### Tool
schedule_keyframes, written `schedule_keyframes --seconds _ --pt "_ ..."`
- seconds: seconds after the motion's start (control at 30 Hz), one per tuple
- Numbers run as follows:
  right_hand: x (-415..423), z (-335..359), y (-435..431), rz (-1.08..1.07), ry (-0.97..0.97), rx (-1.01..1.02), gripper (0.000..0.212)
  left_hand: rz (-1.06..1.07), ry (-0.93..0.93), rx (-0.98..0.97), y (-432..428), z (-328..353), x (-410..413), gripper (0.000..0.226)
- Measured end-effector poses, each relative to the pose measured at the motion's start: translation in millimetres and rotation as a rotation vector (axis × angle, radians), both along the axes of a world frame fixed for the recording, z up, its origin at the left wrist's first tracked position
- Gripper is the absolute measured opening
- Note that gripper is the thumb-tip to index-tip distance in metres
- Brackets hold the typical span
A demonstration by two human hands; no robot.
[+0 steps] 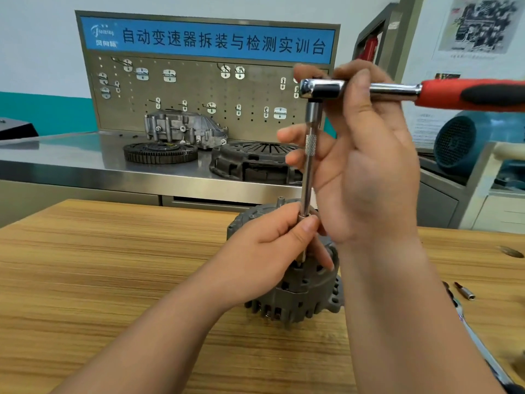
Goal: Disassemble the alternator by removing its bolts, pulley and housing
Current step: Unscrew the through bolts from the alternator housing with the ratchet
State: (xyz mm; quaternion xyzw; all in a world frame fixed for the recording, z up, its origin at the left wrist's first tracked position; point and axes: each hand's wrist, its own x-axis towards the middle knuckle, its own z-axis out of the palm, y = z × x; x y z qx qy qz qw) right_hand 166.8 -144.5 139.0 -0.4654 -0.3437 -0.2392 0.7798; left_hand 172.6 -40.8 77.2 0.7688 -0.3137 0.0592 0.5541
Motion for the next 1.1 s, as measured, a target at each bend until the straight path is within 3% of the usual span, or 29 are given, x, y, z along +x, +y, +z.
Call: schedule_keyframes --seconds 0.1,0.23,0.3,0.43,0.5,0.6,0.73,0.87,0.97,1.1 --pt "1.4 2.4 -3.9 0.294 0.121 0.087 0.024 -0.015 -0.034 0.005 0.4 -0.8 0.8 0.028" --pt "4.6 2.5 -9.0 0.356 0.155 0.109 0.026 0.012 -0.039 0.041 -3.6 -3.1 4.0 0.032" --pt "4.6 0.9 -8.5 0.162 0.088 0.069 0.021 0.048 -0.052 0.067 -4.8 -4.0 4.6 0.033" --pt "6.7 -0.6 -3.5 -0.524 -0.281 -0.227 0.009 0.094 -0.049 0.080 -4.7 -4.6 4.3 0.028" --pt "7.5 -2.3 -1.5 -0.578 -0.344 -0.253 0.008 0.103 -0.042 0.078 -5.4 -5.0 3.8 0.028" --pt "1.6 0.1 0.8 -0.282 -0.108 -0.093 0.014 0.081 -0.040 0.029 -5.2 -5.7 3.5 0.036" --pt "0.0 3.5 -4.6 0.268 0.182 0.140 0.027 0.039 -0.071 0.005 -3.7 -6.1 2.8 0.026" --pt "0.5 5.3 -8.0 0.360 0.193 0.144 0.029 0.020 -0.060 0.003 -3.5 -6.1 3.5 0.032" --pt "2.1 2.8 -3.8 0.134 0.120 0.116 0.022 0.058 -0.060 0.045 -4.1 -6.2 4.3 0.033" --pt "4.5 -1.9 2.1 -0.473 -0.211 -0.100 0.012 0.097 -0.056 0.079 -5.3 -5.0 3.3 0.034"
